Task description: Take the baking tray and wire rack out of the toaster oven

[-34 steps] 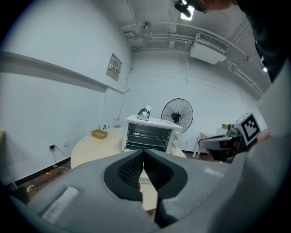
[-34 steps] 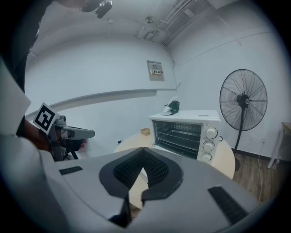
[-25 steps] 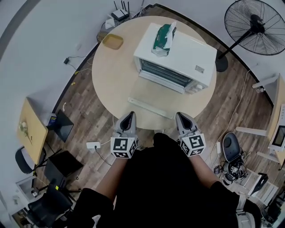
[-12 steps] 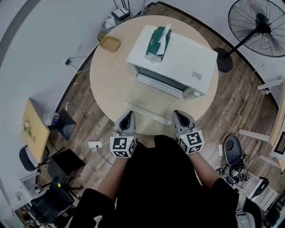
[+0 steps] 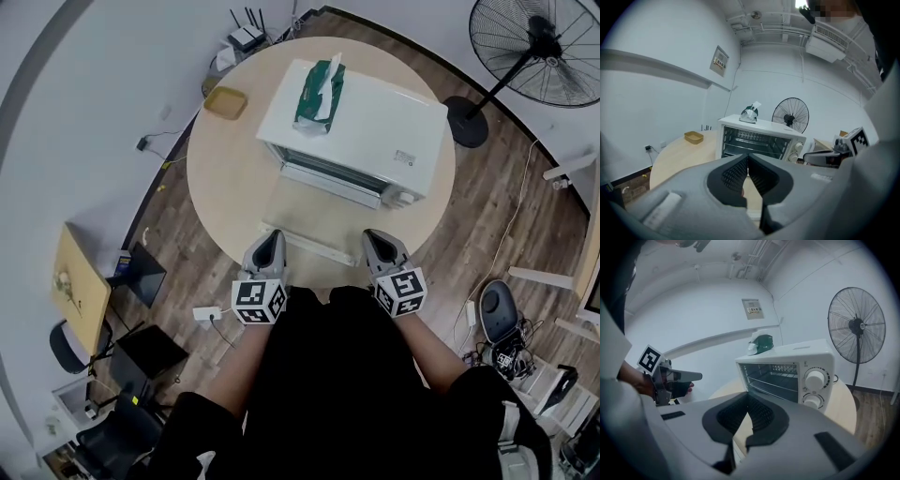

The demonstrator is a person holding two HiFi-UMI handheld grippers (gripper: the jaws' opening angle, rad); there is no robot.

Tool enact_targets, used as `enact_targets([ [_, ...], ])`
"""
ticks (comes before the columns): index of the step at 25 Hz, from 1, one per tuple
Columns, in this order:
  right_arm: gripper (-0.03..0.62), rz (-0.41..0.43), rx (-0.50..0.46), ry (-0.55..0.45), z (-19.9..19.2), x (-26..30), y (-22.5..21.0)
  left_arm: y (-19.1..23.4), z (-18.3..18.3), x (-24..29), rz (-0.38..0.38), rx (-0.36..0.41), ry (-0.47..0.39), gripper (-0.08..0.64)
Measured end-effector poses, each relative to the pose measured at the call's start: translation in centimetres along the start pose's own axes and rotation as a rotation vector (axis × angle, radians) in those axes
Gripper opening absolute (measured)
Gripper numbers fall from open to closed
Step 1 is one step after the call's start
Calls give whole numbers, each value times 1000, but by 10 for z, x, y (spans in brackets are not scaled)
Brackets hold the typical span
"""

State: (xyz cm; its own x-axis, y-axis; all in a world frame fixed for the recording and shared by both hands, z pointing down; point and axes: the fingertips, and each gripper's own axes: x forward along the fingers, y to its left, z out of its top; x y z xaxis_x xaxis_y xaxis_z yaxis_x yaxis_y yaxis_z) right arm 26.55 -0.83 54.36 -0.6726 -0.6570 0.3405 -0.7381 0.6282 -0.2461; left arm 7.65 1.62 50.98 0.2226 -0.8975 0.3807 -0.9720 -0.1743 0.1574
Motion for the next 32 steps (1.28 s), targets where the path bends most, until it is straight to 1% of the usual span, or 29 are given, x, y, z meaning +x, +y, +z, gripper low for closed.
enact_targets([
  [3, 2, -21, 7, 11, -4, 4, -3, 4, 2, 13, -8, -10, -5, 19],
  [6, 2, -45, 34, 23, -7, 7, -7, 7, 5, 25, -26, -8, -8, 20],
  [8, 2, -36, 53, 34, -9, 13, -5, 16, 9, 30, -30, -15, -18, 20],
  [11, 2, -32, 67, 51, -12, 24, -2, 35, 9, 39, -27, -49, -20, 20],
  [14, 2, -67, 72, 62, -14, 35, -7, 41, 5, 56, -64, -53, -1, 20],
  [16, 2, -104, 97, 53, -13, 45, -12, 42, 3, 72, -101, -54, 11, 20],
  [20, 2, -186, 223, 39, -23, 67, -20, 50, -6, 100, -154, -36, 45, 20],
  [22, 2, -218, 268, 41, -26, 74, -23, 54, -12, 114, -169, -40, 73, 20],
  [24, 2, -238, 311, 42, -26, 82, -26, 59, -16, 128, -189, -72, 95, 20],
  [28, 2, -290, 422, 4, -30, 95, -34, 68, -24, 151, -246, -177, 125, 20],
  [30, 3, -321, 469, -25, -33, 101, -39, 70, -28, 160, -277, -192, 133, 21],
  [32, 3, -356, 549, -58, -41, 107, -46, 69, -32, 170, -312, -193, 146, 21],
])
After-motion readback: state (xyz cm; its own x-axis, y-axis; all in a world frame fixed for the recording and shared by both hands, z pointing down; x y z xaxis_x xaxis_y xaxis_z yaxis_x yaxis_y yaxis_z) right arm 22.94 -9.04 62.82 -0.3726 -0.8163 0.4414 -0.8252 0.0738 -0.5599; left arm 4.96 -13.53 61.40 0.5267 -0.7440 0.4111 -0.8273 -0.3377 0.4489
